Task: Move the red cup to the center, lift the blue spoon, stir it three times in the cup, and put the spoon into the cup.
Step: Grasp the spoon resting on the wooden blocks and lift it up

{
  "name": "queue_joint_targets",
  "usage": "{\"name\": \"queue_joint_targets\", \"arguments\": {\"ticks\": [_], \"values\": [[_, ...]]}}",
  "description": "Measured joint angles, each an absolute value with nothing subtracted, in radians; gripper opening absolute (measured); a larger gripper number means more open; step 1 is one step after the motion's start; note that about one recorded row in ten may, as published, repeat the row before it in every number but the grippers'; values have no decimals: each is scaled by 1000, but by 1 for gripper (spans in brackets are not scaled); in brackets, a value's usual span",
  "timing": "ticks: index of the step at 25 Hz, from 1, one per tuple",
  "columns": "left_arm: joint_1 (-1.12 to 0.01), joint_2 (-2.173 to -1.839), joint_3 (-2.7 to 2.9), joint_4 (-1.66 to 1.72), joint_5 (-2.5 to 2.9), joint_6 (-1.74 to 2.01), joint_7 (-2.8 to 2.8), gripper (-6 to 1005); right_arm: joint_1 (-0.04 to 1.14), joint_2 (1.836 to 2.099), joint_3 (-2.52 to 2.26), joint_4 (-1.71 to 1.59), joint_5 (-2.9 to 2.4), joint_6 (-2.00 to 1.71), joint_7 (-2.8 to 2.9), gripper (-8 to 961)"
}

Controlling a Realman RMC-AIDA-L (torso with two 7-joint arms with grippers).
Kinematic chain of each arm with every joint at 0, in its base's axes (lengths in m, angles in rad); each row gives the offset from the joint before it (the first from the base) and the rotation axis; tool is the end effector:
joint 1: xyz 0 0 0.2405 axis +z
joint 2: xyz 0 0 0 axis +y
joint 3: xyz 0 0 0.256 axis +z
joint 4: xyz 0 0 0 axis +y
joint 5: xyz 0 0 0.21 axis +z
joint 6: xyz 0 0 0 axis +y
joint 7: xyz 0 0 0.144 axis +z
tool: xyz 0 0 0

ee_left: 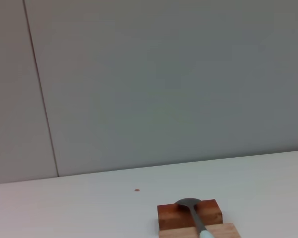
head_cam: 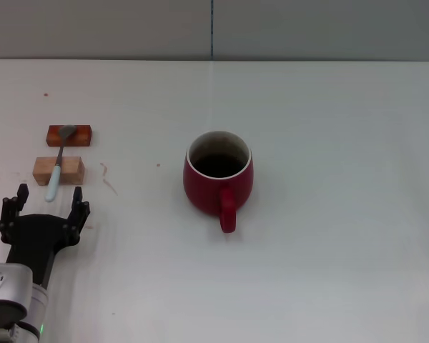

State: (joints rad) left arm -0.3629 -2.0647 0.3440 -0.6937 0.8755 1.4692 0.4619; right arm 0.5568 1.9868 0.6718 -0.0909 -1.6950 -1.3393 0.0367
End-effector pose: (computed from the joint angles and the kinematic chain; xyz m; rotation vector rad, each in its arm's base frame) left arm -0.3262 0.2083 -0.0838 -1.5550 -0.6584 -0.3649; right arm 0.3630 0.3507 0.1212 -1.1639 0.2705 0.5291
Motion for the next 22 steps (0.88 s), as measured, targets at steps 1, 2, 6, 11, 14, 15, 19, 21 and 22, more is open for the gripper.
{"name": "queue_joint_targets", "arguments": {"ticks": [1,2,6,11,14,15,19,21,22], "values": [[-369,-2065,343,-685,876,1460,462,844,556,1987,672,-91,-1695,-1339,37,649],[-369,-2065,343,-685,876,1460,462,844,556,1988,672,-91,-1695,-1339,37,649],[-382,-2066,337,-671,876,1436,461,843,554,1993,672,-92,-1692,-1339,37,649],[-392,-2066,330,-652,876,1416,460,842,554,1997,672,-96,-1690,-1339,37,649],[-396,-2065,321,-647,876,1404,460,842,552,1999,672,-97,-1690,-1339,37,649],[-396,-2065,321,-647,876,1404,460,842,552,1999,672,-97,-1690,-1339,37,649],[-398,-2066,319,-636,876,1389,460,841,550,1999,672,-98,-1690,-1339,37,649],[-401,-2066,319,-633,876,1378,460,840,550,1999,672,-98,-1690,-1339,37,650],[-403,-2066,318,-632,876,1374,460,840,550,1999,672,-98,-1690,-1339,37,650]]}}
